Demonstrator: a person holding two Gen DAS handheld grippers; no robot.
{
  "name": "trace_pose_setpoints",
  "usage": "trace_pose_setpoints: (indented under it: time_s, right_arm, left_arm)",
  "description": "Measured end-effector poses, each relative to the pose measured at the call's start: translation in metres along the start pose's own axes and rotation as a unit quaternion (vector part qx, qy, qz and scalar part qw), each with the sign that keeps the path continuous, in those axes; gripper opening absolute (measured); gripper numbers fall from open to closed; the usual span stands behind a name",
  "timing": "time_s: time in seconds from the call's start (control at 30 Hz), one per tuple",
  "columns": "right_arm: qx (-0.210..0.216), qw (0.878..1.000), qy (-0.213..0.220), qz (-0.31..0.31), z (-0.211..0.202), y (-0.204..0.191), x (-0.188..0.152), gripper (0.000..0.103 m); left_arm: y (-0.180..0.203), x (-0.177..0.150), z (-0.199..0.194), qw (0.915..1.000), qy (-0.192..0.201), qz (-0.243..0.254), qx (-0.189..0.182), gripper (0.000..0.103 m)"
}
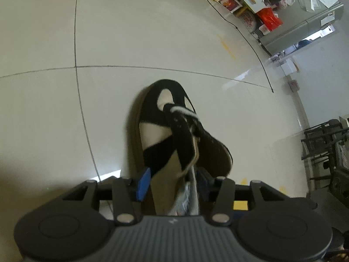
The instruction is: Lace up shoes with both hands
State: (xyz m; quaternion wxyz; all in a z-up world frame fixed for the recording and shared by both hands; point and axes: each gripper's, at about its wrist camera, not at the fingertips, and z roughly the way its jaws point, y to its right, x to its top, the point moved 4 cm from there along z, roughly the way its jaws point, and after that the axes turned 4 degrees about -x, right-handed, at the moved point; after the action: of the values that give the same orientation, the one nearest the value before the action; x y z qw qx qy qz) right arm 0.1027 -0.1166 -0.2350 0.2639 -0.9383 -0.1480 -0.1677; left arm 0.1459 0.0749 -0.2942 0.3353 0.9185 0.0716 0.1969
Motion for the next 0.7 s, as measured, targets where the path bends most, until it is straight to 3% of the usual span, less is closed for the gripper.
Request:
trace_pose_setpoints:
  time_s: [0.2,0.53,0.7]
  right_arm:
    - [-0.03,0.998,-0.042,-0.018,0.006,-0.001,-0.031,0.038]
    - [-0.028,0.988,-0.123,-0.093,0.053,-0.029,-0.083,0.038]
    - [-0.016,0.984,-0.135,-0.117,0.071,-0.039,-0.086,0.028]
  left_arm:
    - [0.002,-0.007,-0.01,0.9999,-0.005,0.008,0.008,0.048]
    - [0.004,-0.012,-0.009,0.9995,-0.02,0.02,0.013,0.049]
    - [0.004,-0.015,-0.01,0.9992,-0.027,0.025,0.014,0.049]
